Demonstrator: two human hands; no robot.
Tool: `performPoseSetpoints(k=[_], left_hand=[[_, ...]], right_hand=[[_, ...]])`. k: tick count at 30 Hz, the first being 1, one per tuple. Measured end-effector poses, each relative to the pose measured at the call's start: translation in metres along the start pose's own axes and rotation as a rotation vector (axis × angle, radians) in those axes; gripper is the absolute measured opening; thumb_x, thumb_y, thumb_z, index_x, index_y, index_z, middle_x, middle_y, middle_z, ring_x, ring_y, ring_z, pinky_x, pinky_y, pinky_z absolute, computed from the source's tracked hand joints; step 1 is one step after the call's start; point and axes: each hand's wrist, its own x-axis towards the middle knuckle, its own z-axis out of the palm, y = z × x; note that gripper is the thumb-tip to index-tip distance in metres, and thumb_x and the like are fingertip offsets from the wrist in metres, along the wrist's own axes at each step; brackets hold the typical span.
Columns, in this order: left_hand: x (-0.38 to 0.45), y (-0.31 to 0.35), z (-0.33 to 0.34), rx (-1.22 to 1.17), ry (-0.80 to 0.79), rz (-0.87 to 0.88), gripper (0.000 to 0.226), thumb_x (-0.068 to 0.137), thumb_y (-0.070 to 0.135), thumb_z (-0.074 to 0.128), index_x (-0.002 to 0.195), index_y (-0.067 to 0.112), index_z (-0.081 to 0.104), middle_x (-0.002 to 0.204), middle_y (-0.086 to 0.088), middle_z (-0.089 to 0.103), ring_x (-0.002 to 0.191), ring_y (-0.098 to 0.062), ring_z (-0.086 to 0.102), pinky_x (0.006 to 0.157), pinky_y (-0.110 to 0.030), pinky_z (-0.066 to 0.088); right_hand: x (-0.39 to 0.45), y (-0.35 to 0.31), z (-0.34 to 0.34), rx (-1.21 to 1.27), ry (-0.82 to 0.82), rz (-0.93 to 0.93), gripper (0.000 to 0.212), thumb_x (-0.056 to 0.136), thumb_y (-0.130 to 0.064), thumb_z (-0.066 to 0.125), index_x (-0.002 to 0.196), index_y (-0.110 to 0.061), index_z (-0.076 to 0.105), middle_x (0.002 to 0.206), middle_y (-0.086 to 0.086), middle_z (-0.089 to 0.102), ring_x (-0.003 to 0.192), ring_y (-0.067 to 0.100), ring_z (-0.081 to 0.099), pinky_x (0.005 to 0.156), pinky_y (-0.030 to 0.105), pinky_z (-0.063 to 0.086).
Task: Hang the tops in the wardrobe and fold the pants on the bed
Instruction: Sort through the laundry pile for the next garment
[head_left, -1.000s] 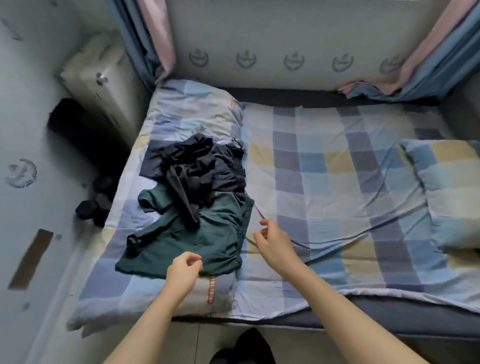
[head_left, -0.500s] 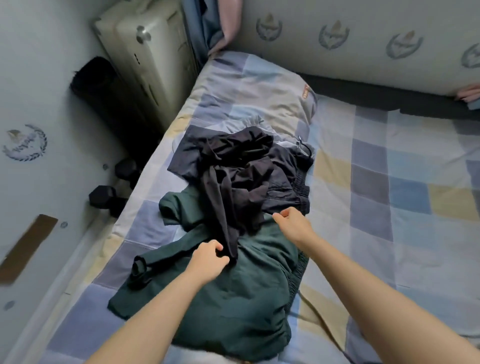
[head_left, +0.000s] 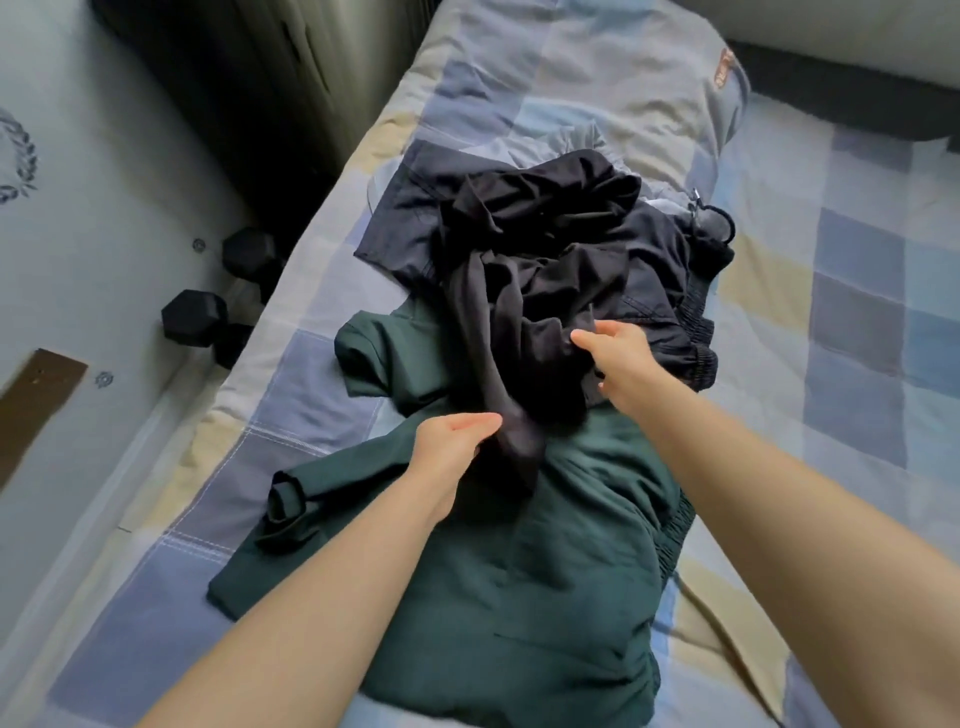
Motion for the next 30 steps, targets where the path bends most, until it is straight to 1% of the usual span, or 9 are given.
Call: performPoseSetpoints(k=[1, 3, 7, 9, 14, 18, 23, 27, 30], left_hand=[[-0.003, -0.002, -0.009, -0.121, 0.016, -0.023, 0.013, 0.085, 0.012, 0.074, 0.097, 0.010, 0.074, 0.101, -0.007, 0.075, 0.103, -0.021, 0.070, 0.091, -0.029, 0.051], [-0.014, -0.005, -0.031, -0.296, 0.037, -0.048, 0.017, 0.083, 0.008, 0.074, 0.098, 0.002, 0.070, 0.100, -0.012, 0.075, 0.096, -0.024, 0.072, 0.092, -0.035, 0.053], [-0.043, -0.003, -0.072, -0.334, 0.091, -0.085, 0.032, 0.084, 0.003, 0.071, 0.114, -0.002, 0.061, 0.111, -0.016, 0.070, 0.106, -0.028, 0.066, 0.098, -0.042, 0.050], [-0.067, 0.000, -0.088, -0.351, 0.118, -0.146, 0.032, 0.089, -0.002, 0.062, 0.120, -0.003, 0.059, 0.114, -0.017, 0.070, 0.106, -0.029, 0.067, 0.093, -0.041, 0.052], [-0.131, 0.012, -0.119, -0.270, 0.211, -0.238, 0.010, 0.093, 0.002, 0.058, 0.095, 0.001, 0.068, 0.095, -0.010, 0.075, 0.075, -0.020, 0.073, 0.070, -0.032, 0.053], [-0.180, 0.029, -0.140, -0.208, 0.204, -0.245, 0.013, 0.094, 0.017, 0.063, 0.098, 0.007, 0.070, 0.091, -0.004, 0.076, 0.088, -0.022, 0.072, 0.075, -0.033, 0.054], [-0.227, 0.050, -0.140, -0.148, 0.182, -0.223, 0.015, 0.097, 0.021, 0.059, 0.105, 0.009, 0.065, 0.097, -0.005, 0.070, 0.093, -0.023, 0.067, 0.084, -0.041, 0.052], [-0.263, 0.064, -0.129, -0.082, 0.186, -0.190, 0.013, 0.095, 0.017, 0.055, 0.091, 0.007, 0.063, 0.090, -0.010, 0.068, 0.082, -0.026, 0.064, 0.069, -0.042, 0.052], [-0.288, 0.068, -0.117, -0.164, 0.172, -0.188, 0.009, 0.092, 0.011, 0.055, 0.086, 0.007, 0.060, 0.085, -0.010, 0.065, 0.074, -0.023, 0.062, 0.061, -0.036, 0.049]], right_hand=[[-0.008, 0.005, 0.001, -0.005, -0.018, -0.010, 0.013, 0.091, -0.011, 0.057, 0.087, -0.017, 0.067, 0.084, -0.003, 0.066, 0.073, 0.011, 0.059, 0.056, 0.017, 0.044], [-0.027, 0.017, -0.002, 0.013, -0.057, 0.021, 0.016, 0.093, -0.011, 0.051, 0.098, -0.011, 0.066, 0.092, 0.003, 0.062, 0.084, 0.017, 0.057, 0.072, 0.027, 0.043], [-0.076, 0.037, -0.022, 0.146, -0.002, 0.149, 0.016, 0.098, -0.012, 0.046, 0.099, -0.016, 0.062, 0.103, 0.008, 0.062, 0.097, 0.024, 0.059, 0.086, 0.046, 0.053], [-0.110, 0.043, -0.037, 0.183, 0.048, 0.228, 0.013, 0.098, -0.013, 0.049, 0.099, -0.009, 0.061, 0.098, 0.010, 0.061, 0.091, 0.024, 0.060, 0.081, 0.044, 0.054], [-0.199, 0.044, -0.075, 0.305, 0.118, 0.358, 0.013, 0.098, -0.014, 0.050, 0.087, -0.007, 0.050, 0.079, 0.011, 0.049, 0.064, 0.022, 0.047, 0.067, 0.034, 0.042], [-0.278, 0.027, -0.095, 0.364, 0.110, 0.300, 0.017, 0.100, -0.015, 0.046, 0.100, -0.019, 0.062, 0.094, 0.003, 0.066, 0.081, 0.020, 0.059, 0.069, 0.032, 0.044], [-0.350, 0.003, -0.104, 0.397, 0.103, 0.212, 0.021, 0.102, -0.018, 0.044, 0.118, -0.015, 0.057, 0.109, 0.005, 0.063, 0.096, 0.021, 0.058, 0.083, 0.035, 0.044], [-0.406, -0.019, -0.120, 0.580, 0.135, 0.117, 0.020, 0.101, -0.013, 0.041, 0.105, -0.016, 0.061, 0.106, 0.002, 0.066, 0.095, 0.014, 0.060, 0.092, 0.037, 0.039], [-0.453, -0.035, -0.136, 0.827, 0.121, 0.097, 0.026, 0.102, -0.014, 0.037, 0.093, -0.012, 0.061, 0.098, 0.009, 0.072, 0.097, 0.027, 0.065, 0.089, 0.048, 0.047]])
